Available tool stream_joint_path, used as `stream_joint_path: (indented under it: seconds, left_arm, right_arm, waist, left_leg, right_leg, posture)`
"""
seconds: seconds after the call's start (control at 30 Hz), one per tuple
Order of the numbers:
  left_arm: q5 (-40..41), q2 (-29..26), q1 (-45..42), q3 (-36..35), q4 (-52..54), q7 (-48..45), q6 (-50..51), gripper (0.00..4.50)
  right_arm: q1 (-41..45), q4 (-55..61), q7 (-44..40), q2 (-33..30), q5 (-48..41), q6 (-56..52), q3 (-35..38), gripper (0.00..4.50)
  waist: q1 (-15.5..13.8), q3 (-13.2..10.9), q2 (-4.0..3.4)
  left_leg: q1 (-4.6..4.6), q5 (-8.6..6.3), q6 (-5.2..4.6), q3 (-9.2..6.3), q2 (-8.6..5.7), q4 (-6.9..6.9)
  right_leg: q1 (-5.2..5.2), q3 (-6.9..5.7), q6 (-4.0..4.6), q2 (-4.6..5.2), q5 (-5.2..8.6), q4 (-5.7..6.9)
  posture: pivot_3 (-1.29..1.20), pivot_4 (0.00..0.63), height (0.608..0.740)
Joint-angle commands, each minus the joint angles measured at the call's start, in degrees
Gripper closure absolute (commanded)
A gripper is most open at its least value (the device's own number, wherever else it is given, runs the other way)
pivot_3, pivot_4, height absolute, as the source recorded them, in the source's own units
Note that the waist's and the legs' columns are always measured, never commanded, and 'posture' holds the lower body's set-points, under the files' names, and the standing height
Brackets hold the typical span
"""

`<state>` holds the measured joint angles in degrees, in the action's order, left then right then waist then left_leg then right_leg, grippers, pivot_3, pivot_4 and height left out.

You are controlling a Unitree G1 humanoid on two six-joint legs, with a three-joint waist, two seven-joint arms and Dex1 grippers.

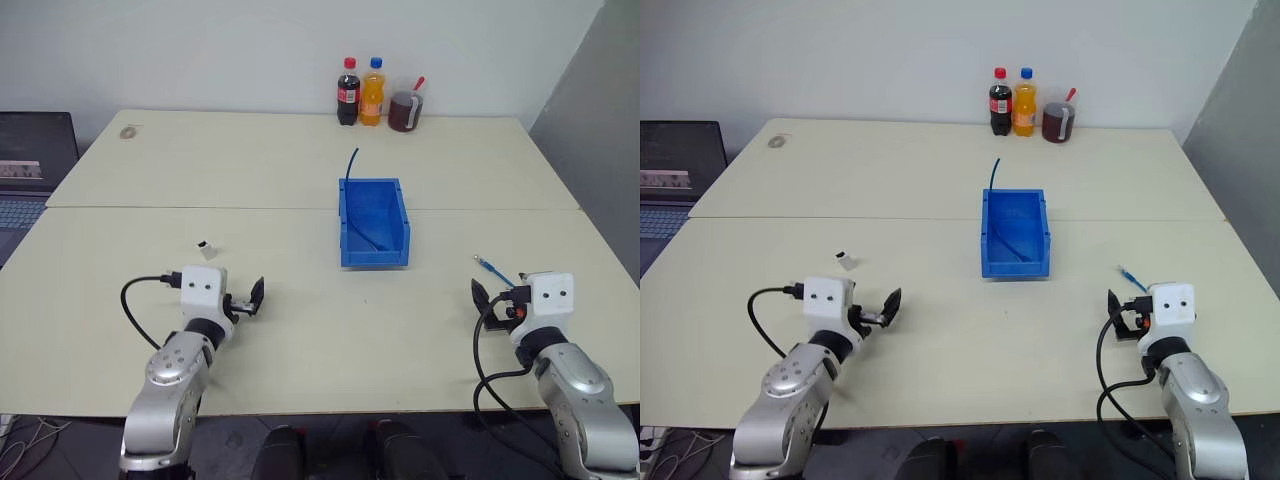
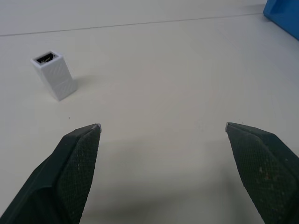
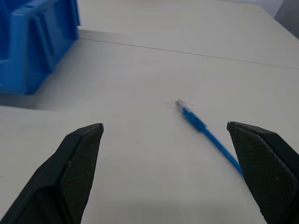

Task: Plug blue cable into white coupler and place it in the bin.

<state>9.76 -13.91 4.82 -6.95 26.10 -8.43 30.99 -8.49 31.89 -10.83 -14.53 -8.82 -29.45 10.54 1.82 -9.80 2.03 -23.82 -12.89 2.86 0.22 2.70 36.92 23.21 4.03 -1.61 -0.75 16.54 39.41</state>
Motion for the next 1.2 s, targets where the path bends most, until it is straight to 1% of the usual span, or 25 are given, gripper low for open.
stream_joint_path:
  seconds: [0.03, 0.13, 0.27, 0.5, 0.6, 0.7, 0.77, 0.83, 0.9, 0.97, 1.03, 1.1, 1.2]
  left_arm:
    - [-2.82, 1.43, 2.01, 0.22, 5.10, 3.65, -0.74, 0.03]
    - [-4.24, 3.11, 3.46, -0.40, 5.79, 6.37, -0.54, 0.03]
    - [-3.49, 3.84, 3.39, -0.70, 5.88, 6.11, -0.29, 0.03]
    - [-2.81, 2.90, 2.28, -2.22, 5.28, 5.02, -0.36, 0.03]
    - [-3.20, 1.74, 1.36, -2.15, 4.62, 4.04, -0.75, 0.03]
    - [-1.87, -0.17, -1.69, -2.46, 3.05, 1.64, 0.07, 0.03]
    - [-0.18, -2.67, -5.08, -2.63, 0.92, -1.97, 0.44, 0.03]
    - [2.26, -6.13, -9.59, -2.27, -2.25, -7.67, 0.18, 0.03]
    - [4.37, -9.85, -15.86, 0.03, -6.68, -14.99, -0.46, 0.03]
    - [5.38, -11.97, -21.87, 3.17, -10.79, -21.26, -1.91, 0.03]
    - [6.36, -12.81, -27.80, 6.25, -14.53, -27.06, -3.39, 0.03]
    - [7.74, -13.20, -34.30, 9.89, -18.08, -34.45, -4.13, 0.03]
    - [9.87, -13.36, -40.77, 13.81, -21.61, -43.86, -4.34, 0.03]
  right_arm:
    - [-1.25, 3.13, 1.59, 0.65, 1.08, 0.38, -0.59, 0.00]
    - [-1.21, 2.27, 1.87, 0.74, 1.59, 0.82, -0.76, 0.00]
    - [0.42, -0.46, 2.13, 0.49, 1.50, 1.36, 0.55, 0.00]
    - [-0.03, -1.17, 2.11, 0.68, 1.65, 2.24, 0.17, 0.00]
    - [-0.36, -1.14, 2.33, 0.96, 1.77, 2.51, -0.04, 0.00]
    - [-0.07, -1.68, 2.61, 0.97, 1.87, 2.94, 0.24, 0.00]
    - [0.43, -2.42, 2.56, 0.66, 1.84, 3.42, 0.77, 0.00]
    - [1.20, -3.31, 2.18, -0.02, 1.70, 3.89, 1.57, 0.00]
    - [2.38, -5.13, 1.22, -1.56, 1.78, 4.59, 2.24, 0.00]
    - [3.78, -7.52, -0.45, -3.39, 1.29, 5.09, 2.61, 0.00]
    - [5.63, -10.49, -2.29, -5.31, 0.39, 5.74, 3.50, 0.00]
    - [8.42, -15.28, -5.47, -8.51, -1.05, 6.87, 5.28, 0.00]
    - [12.69, -22.26, -10.43, -11.97, -5.33, 6.16, 7.89, 0.00]
  waist:
    - [-0.02, 0.01, 0.00]
    - [-0.02, 0.02, 0.00]
    - [-0.01, 0.03, 0.00]
    - [-0.01, 0.03, 0.00]
    - [-0.01, 0.03, 0.00]
    - [-0.01, 0.03, 0.00]
    - [-0.01, 0.03, 0.00]
    - [-0.01, 0.03, 0.00]
    - [-0.03, 0.03, 0.00]
    - [-0.15, 0.03, 0.00]
    - [-0.18, 0.03, 0.00]
    - [-0.15, 0.03, 0.00]
    - [-0.13, 0.02, 0.00]
  left_leg:
    - [0.00, 0.00, 0.00, 0.00, -0.01, 0.01]
    - [0.01, 0.00, 0.00, 0.03, -0.02, 0.01]
    - [0.01, 0.00, 0.00, 0.02, -0.02, 0.02]
    - [0.01, 0.00, 0.00, 0.05, -0.02, 0.00]
    - [0.00, 0.00, 0.00, 0.03, -0.02, 0.01]
    - [0.01, 0.00, 0.00, 0.02, -0.02, 0.01]
    - [0.01, 0.00, 0.00, 0.02, -0.03, 0.01]
    - [0.02, 0.00, 0.00, 0.03, -0.03, 0.02]
    - [0.03, 0.00, 0.00, 0.03, -0.04, 0.03]
    - [0.02, 0.00, 0.00, 0.06, -0.09, 0.04]
    - [-0.01, 0.00, 0.00, 0.10, -0.12, 0.05]
    - [-0.04, 0.00, 0.00, 0.12, -0.13, 0.04]
    - [-0.09, 0.00, 0.00, 0.13, -0.13, 0.03]
  right_leg:
    - [0.00, 0.00, 0.00, 0.01, 0.00, 0.00]
    - [-0.01, 0.04, -0.01, 0.02, 0.00, -0.02]
    - [-0.01, 0.00, -0.01, 0.01, 0.00, 0.00]
    - [-0.01, 0.01, 0.00, 0.00, 0.00, -0.03]
    - [-0.01, 0.00, 0.00, 0.00, 0.00, -0.02]
    - [-0.01, -0.01, 0.00, 0.00, 0.00, 0.01]
    - [-0.01, -0.02, 0.00, -0.01, 0.00, 0.02]
    - [-0.01, -0.05, 0.00, -0.02, -0.01, 0.03]
    - [-0.01, -0.12, 0.01, -0.03, -0.01, 0.05]
    - [-0.01, -0.22, 0.02, -0.02, -0.03, 0.03]
    - [-0.01, -0.20, 0.06, -0.02, -0.11, -0.04]
    - [-0.03, -0.19, 0.07, -0.01, -0.15, -0.13]
    - [-0.04, -0.18, 0.16, -0.01, -0.23, -0.26]
  posture:
    - [0.00, 0.150, 0.740]
    - [0.00, 0.150, 0.740]
    - [0.00, 0.150, 0.740]
    - [0.00, 0.150, 0.740]
    - [0.00, 0.150, 0.740]
    - [0.00, 0.150, 0.740]
    - [0.00, 0.150, 0.740]
    - [0.00, 0.150, 0.740]
    - [0.00, 0.150, 0.740]
    - [0.00, 0.150, 0.740]
    - [0.00, 0.150, 0.740]
    - [0.00, 0.150, 0.740]
    - [0.00, 0.150, 0.740]
